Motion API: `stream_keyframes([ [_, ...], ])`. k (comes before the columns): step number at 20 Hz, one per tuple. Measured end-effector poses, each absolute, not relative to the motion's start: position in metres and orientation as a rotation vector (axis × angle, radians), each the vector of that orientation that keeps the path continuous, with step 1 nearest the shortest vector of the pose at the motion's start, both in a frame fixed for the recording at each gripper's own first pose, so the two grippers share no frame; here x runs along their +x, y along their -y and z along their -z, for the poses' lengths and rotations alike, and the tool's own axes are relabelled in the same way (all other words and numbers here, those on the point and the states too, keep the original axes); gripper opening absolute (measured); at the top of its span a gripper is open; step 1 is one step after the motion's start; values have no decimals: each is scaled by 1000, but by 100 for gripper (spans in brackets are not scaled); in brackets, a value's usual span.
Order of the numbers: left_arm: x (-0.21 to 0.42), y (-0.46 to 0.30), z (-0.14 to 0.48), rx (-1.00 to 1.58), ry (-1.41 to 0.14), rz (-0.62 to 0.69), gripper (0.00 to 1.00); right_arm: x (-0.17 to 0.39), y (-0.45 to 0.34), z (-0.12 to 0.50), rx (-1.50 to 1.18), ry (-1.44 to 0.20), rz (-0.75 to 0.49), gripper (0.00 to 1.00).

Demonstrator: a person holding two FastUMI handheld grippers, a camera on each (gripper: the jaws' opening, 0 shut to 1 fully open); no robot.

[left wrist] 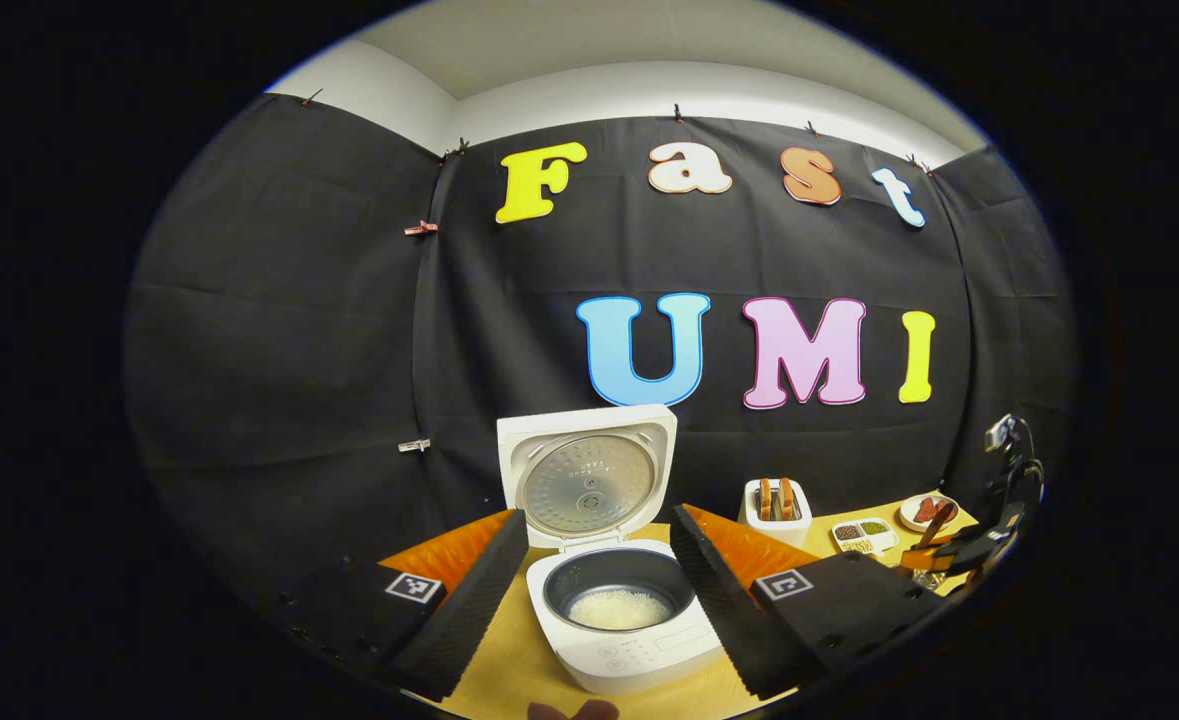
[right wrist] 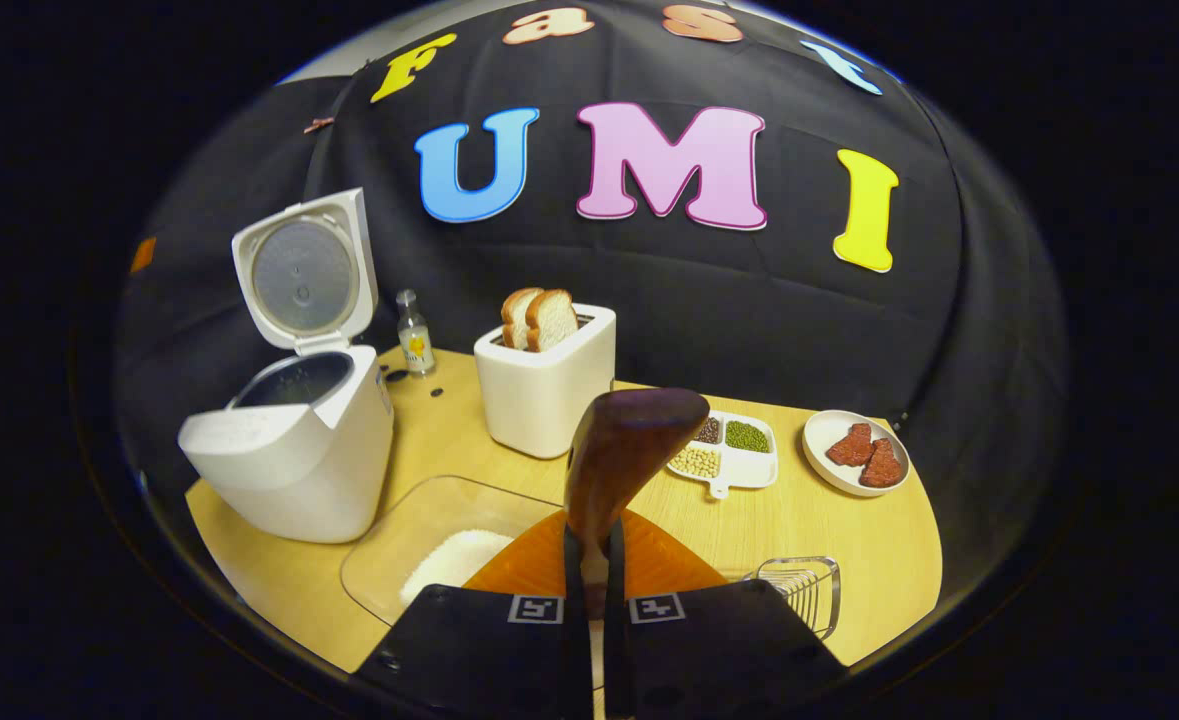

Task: Close the left gripper, press the button to open the rice cooker; take a wooden spoon from the chopstick holder with the right hand, scoop a spoonful of rice and pour it into the rice cooker, then put the wooden spoon back into the chopstick holder.

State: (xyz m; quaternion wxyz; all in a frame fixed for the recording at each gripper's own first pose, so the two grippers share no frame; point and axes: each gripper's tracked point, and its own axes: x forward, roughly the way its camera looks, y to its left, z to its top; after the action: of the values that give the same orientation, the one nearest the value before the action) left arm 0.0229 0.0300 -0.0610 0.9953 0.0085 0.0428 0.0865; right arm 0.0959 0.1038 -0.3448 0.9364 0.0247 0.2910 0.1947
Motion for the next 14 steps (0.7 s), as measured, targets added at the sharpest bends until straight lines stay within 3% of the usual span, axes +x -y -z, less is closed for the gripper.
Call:
stream_keyframes([
  [4, 21, -39, 63, 26, -86, -136, 98, 92, -123, 366, -13, -623, -358, 9],
  [7, 21, -47, 64, 20, -86, -106, 98, 74, -152, 372, 96, -681, -368, 9],
  [14, 15, -64, 66, 3, -67, -69, 98, 66, -150, 379, 699, -796, -188, 9],
])
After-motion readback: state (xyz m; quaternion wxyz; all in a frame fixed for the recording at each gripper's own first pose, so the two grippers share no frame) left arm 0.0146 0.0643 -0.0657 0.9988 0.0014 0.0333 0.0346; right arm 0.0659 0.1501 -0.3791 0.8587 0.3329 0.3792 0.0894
